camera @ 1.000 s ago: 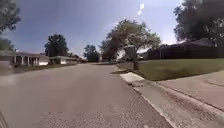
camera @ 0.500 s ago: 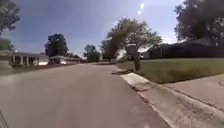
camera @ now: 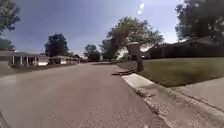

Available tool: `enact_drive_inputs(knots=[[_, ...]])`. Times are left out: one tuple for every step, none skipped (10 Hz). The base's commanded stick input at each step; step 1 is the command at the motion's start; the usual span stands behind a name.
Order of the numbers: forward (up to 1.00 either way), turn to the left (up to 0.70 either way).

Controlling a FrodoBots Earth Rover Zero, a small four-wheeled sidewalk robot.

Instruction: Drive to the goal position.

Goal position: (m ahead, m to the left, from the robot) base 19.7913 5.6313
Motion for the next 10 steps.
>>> enact_drive_inputs(knots=[[0.70,0.00],[0.70,0.00],[0.70,0.00],[0.70,0.00],[0.70,0.00],[0.70,0.00],[0.70,0.00],[0.70,0.00],[0.70,0.00],[0.70,0.00]])
